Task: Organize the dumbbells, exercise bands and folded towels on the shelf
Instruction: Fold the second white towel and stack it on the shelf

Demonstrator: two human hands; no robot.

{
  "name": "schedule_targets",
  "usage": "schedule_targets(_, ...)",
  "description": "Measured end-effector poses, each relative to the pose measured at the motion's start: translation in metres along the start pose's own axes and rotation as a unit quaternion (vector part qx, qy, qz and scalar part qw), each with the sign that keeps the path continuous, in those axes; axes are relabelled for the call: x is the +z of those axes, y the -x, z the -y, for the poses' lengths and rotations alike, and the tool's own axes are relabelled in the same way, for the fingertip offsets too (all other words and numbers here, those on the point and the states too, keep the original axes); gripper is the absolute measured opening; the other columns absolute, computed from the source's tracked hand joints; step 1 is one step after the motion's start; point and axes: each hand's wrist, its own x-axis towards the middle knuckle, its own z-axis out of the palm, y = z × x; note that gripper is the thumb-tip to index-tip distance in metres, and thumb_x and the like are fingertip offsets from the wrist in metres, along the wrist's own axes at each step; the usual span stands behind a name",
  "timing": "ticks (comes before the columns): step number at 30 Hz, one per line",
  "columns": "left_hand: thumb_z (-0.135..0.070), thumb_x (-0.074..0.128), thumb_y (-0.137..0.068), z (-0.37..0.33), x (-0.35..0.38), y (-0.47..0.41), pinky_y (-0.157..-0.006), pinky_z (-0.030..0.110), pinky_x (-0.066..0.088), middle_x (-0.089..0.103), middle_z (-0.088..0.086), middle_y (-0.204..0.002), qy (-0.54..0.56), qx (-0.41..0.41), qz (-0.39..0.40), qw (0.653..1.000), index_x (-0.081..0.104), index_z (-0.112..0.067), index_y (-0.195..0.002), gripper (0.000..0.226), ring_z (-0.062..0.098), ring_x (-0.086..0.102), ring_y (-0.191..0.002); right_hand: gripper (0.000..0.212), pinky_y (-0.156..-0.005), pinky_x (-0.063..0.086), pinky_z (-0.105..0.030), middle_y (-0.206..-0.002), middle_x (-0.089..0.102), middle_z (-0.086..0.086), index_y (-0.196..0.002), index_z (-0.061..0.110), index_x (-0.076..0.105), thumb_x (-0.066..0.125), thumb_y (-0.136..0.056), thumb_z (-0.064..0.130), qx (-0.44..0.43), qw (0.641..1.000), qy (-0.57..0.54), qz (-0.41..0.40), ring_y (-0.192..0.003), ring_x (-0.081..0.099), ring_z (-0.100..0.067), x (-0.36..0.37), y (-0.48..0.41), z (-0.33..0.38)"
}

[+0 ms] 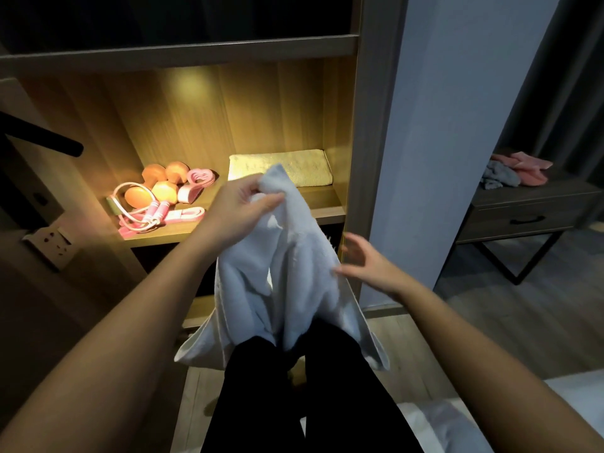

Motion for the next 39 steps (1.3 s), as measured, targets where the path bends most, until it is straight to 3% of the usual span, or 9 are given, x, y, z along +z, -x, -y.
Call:
schedule_targets(3, -0.023, 0.068, -0.088, -0.004, 0.007, 0.000, -0.067, 0.019, 0.041, 0.065, -0.007, -0.077, -0.054, 0.000, 0.069, 0.996, 0.069, -0.012, -0.084, 0.012, -0.002, 0.054, -0.072, 0.070, -0.109, 0.042, -0.033, -0.142, 0.051, -0.002, -0.146, 0.019, 0.038, 0.073, -0.086, 0.027, -0.106, 0.993, -0.030, 0.033, -0.130, 0.049, -0.010, 0.001, -0.003, 0.076)
schedule_targets(8, -0.028, 0.067, -0.086, -0.012, 0.008, 0.008, -0.076, 0.016, 0.046, 0.073, -0.006, -0.092, -0.033, -0.021, 0.135, 0.990, 0.074, -0.018, -0.095, 0.015, -0.001, 0.063, -0.086, 0.027, -0.079, 0.055, -0.025, -0.102, 0.068, -0.004, -0.114, 0.002, 0.063, 0.063, -0.092, 0.019, -0.133, 0.989, -0.002, 0.069, -0.090, 0.068, -0.013, 0.000, 0.002, 0.121)
schedule_targets(11, -0.024, 0.068, -0.088, -0.013, 0.005, 0.012, -0.072, 0.018, 0.046, 0.072, -0.005, -0.088, -0.044, -0.022, 0.166, 0.985, 0.072, -0.020, -0.092, 0.007, -0.003, 0.061, -0.082, 0.030, -0.084, 0.056, -0.030, -0.109, 0.069, -0.008, -0.118, 0.006, 0.063, 0.062, -0.092, 0.021, -0.116, 0.988, -0.011, 0.106, -0.098, 0.069, -0.019, 0.005, 0.004, 0.118)
schedule_targets(14, -0.034, 0.064, -0.082, -0.011, 0.005, 0.014, -0.078, 0.028, 0.048, 0.073, 0.003, -0.095, -0.064, -0.029, 0.185, 0.980, 0.071, -0.014, -0.097, 0.026, 0.006, 0.063, -0.086, 0.026, -0.087, 0.055, -0.035, -0.109, 0.071, -0.007, -0.118, 0.013, 0.065, 0.059, -0.095, 0.023, -0.120, 0.984, -0.023, 0.130, -0.099, 0.069, -0.022, 0.012, 0.004, 0.119)
schedule_targets(21, -0.031, 0.050, -0.100, -0.002, -0.007, 0.019, -0.074, 0.026, 0.040, 0.062, 0.002, -0.103, -0.096, -0.081, 0.086, 0.988, 0.055, -0.022, -0.111, 0.015, 0.014, 0.058, -0.092, 0.019, -0.074, 0.047, -0.030, -0.090, 0.062, -0.005, -0.102, 0.007, 0.064, 0.053, -0.099, 0.023, -0.157, 0.987, 0.036, 0.024, -0.081, 0.059, -0.015, 0.027, -0.003, 0.116)
schedule_targets(25, -0.019, 0.038, -0.103, 0.004, -0.023, 0.014, -0.073, 0.021, 0.035, 0.050, 0.009, -0.116, -0.112, -0.141, 0.117, 0.977, 0.041, -0.013, -0.126, 0.025, 0.021, 0.048, -0.105, 0.015, -0.070, 0.047, -0.020, -0.086, 0.060, 0.000, -0.093, 0.011, 0.061, 0.050, -0.100, 0.019, -0.182, 0.980, 0.047, 0.060, -0.076, 0.058, -0.006, 0.035, 0.002, 0.114)
schedule_targets(31, -0.013, 0.066, -0.090, 0.010, -0.029, 0.017, -0.080, 0.031, 0.048, 0.067, 0.003, -0.098, -0.026, -0.136, -0.020, 0.990, 0.062, -0.010, -0.100, 0.011, 0.018, 0.064, -0.094, 0.026, -0.099, 0.046, -0.036, -0.132, 0.055, 0.004, -0.108, 0.014, 0.069, 0.057, -0.094, 0.033, -0.209, 0.965, 0.105, 0.116, -0.118, 0.054, -0.013, 0.038, 0.000, 0.118)
schedule_targets(35, -0.009, 0.074, -0.084, 0.001, -0.019, 0.023, -0.075, 0.022, 0.051, 0.069, 0.004, -0.087, 0.070, -0.114, -0.008, 0.991, 0.065, -0.014, -0.083, 0.010, 0.010, 0.064, -0.079, 0.022, -0.076, 0.042, -0.033, -0.091, 0.061, -0.006, -0.093, 0.006, 0.068, 0.058, -0.096, 0.026, -0.231, 0.958, 0.137, 0.103, -0.082, 0.054, -0.012, 0.054, -0.007, 0.127)
schedule_targets(39, -0.012, 0.067, -0.090, 0.017, -0.022, 0.033, -0.070, 0.012, 0.047, 0.066, -0.001, -0.087, 0.082, -0.151, 0.009, 0.985, 0.066, -0.006, -0.098, 0.010, 0.002, 0.061, -0.075, 0.024, -0.064, 0.037, -0.032, -0.074, 0.058, -0.016, -0.087, 0.005, 0.067, 0.058, -0.097, 0.025, -0.244, 0.957, 0.147, 0.046, -0.066, 0.047, -0.017, 0.062, -0.007, 0.125)
